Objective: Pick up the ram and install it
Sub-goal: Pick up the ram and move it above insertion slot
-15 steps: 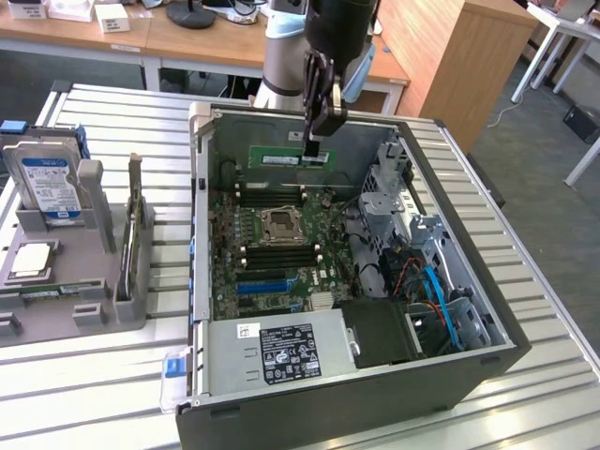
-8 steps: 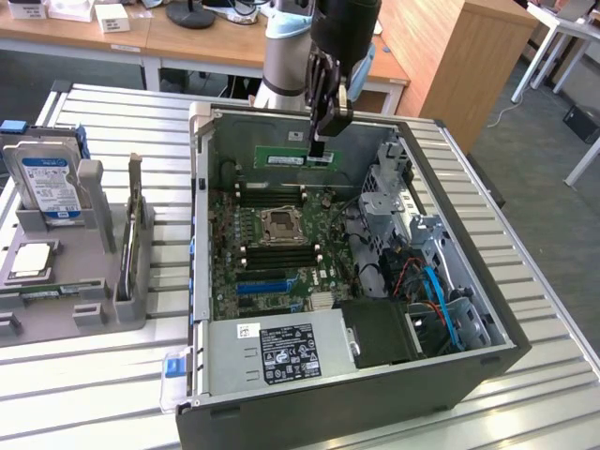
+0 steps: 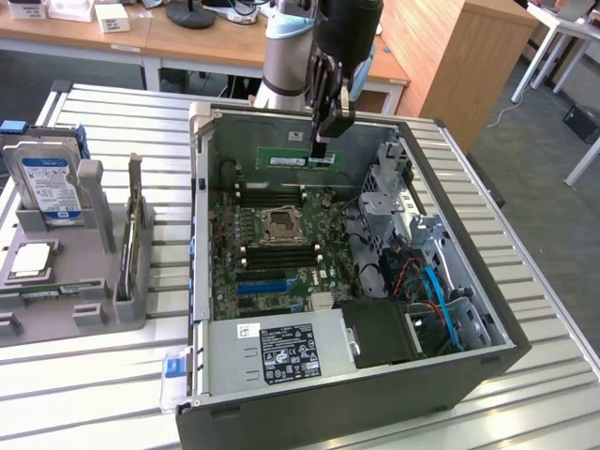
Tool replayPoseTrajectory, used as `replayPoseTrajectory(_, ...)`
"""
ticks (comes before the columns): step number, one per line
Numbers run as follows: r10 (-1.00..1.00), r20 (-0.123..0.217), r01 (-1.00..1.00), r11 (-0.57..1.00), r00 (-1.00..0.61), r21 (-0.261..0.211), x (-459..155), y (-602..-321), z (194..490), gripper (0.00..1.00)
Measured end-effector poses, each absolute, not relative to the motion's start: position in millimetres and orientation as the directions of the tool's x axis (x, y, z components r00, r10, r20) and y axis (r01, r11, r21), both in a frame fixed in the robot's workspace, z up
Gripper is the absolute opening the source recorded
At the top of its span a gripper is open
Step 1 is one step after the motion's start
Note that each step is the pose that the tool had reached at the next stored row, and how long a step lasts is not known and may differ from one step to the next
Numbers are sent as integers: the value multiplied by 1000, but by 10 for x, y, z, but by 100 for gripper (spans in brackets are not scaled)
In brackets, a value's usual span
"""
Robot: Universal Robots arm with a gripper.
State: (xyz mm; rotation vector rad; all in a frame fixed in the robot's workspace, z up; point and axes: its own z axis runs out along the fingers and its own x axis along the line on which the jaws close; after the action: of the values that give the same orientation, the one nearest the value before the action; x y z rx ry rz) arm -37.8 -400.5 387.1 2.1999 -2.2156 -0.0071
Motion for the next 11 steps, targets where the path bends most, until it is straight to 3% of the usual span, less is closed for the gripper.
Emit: replayPoseTrajectory(11,-1000,11,-1000,7,-7,17,-378,-4006,3721,12)
